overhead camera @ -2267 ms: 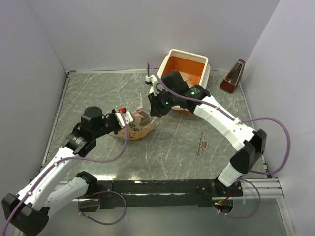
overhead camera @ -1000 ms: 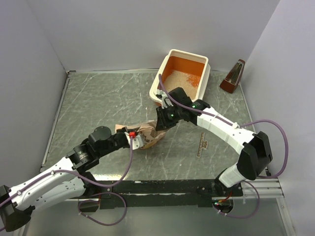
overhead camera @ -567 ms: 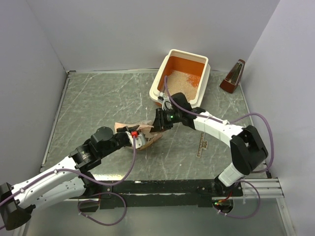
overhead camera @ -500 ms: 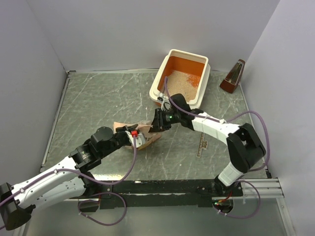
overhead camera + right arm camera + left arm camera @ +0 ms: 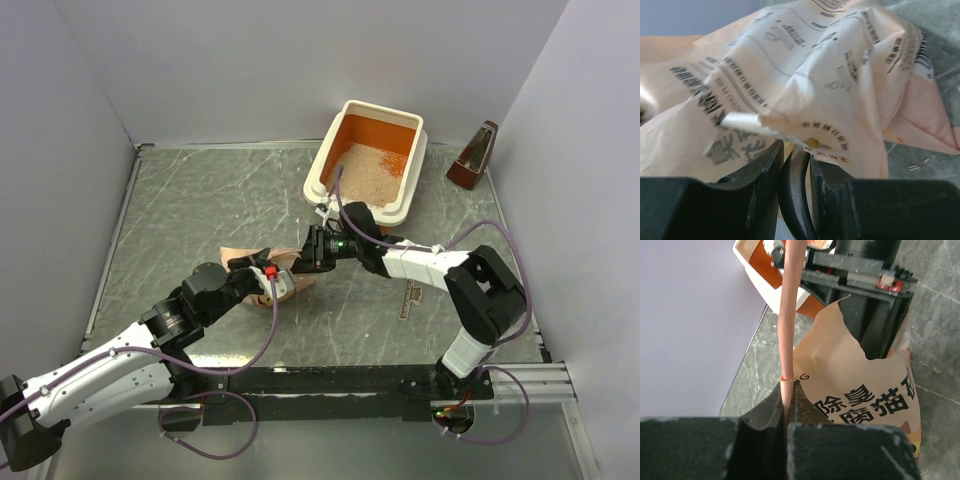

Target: Fill the litter box with clean litter

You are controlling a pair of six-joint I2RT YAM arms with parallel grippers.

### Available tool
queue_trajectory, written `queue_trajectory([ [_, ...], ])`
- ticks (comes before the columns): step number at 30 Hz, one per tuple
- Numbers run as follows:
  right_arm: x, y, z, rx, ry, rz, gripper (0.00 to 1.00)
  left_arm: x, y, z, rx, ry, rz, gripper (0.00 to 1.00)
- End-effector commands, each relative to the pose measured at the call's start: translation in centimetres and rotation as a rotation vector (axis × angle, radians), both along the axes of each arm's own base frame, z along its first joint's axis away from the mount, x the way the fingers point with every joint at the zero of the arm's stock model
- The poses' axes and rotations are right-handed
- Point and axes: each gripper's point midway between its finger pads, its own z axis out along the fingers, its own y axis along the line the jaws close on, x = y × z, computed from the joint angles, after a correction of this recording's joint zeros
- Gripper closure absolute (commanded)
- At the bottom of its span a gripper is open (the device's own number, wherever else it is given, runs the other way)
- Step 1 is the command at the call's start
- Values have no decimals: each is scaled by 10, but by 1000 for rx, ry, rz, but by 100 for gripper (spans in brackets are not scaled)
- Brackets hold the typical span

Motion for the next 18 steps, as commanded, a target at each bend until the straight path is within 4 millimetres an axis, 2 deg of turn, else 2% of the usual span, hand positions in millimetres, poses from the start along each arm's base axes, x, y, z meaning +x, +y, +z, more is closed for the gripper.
queue_trajectory([
  [1, -20, -3, 66, 203, -74, 74, 100, 3, -3, 21, -55, -55, 5, 99],
  [9, -30, -27, 77, 265, -46, 57, 100, 1, -7, 18, -47, -36, -17, 99],
  [16, -29, -54, 87, 240, -102, 16, 100, 2, -8, 17, -43, -34, -20, 99],
  [18, -27, -63, 84, 225, -99, -6, 100, 1, -10, 17, -48, -34, -29, 99],
])
